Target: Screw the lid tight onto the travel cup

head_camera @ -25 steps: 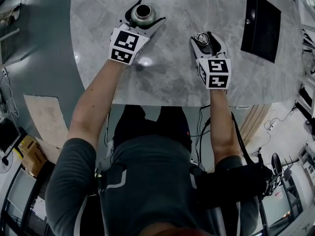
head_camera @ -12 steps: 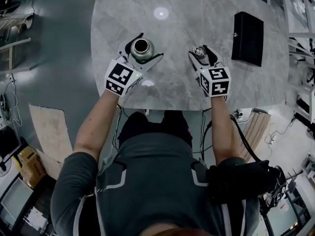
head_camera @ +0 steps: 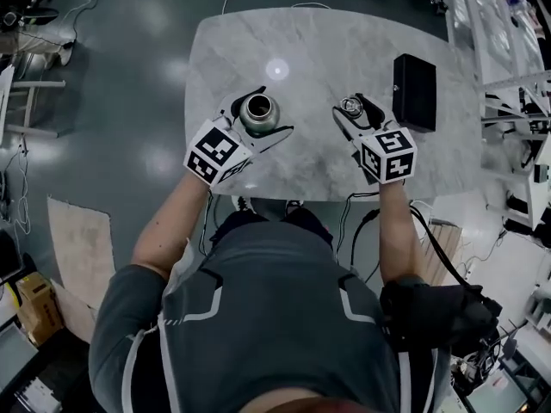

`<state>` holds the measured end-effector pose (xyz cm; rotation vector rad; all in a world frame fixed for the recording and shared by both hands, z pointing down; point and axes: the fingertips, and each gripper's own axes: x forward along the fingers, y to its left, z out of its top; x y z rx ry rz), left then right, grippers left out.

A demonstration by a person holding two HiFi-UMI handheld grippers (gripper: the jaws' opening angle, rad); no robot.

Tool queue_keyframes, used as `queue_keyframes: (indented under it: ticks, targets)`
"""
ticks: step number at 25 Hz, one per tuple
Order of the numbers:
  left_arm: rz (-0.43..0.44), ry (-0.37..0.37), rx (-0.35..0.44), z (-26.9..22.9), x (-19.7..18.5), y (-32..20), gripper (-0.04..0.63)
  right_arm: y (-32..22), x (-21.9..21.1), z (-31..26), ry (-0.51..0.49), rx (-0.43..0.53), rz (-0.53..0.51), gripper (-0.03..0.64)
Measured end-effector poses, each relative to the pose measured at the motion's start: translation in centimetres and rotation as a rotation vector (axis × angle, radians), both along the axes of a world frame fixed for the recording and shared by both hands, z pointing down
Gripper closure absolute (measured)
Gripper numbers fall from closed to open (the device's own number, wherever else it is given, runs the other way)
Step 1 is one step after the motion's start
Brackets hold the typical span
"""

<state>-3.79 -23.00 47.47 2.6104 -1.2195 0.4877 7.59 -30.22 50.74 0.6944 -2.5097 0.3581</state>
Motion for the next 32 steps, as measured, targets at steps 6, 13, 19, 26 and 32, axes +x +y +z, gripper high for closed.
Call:
queue_keyframes:
  ticks: [6,13,19,26,32]
  targets:
    - [0.039,-0.007,0.021,-3.9,0.2,3.4,0.193,3.2,-2.2,-6.8,-0.073,0.030,-0.070,0.339]
    - [0.117,-0.030,0.033,-7.3,0.5,6.7,0.193,6.8,-4.9,-13.7,-0.127,0.077,-0.179,0.339]
    - [0.217,-0.019,-0.009,-9.0,1.2,8.8,0.193,9.7,-6.9,-18.0,-0.174,0.081,-0.299,0.339]
    - [0.335,-0.030,-0.067,-10.2,2.7,10.7,0.193,14.9,-9.7,-23.0,-0.265,0.055,-0.537,0.339]
    - [0.390,-0.010,-0.082,-10.6,2.4,12.4,0.193,19.3,-12.7,-24.7,-0.280,0.047,-0.740,0.339]
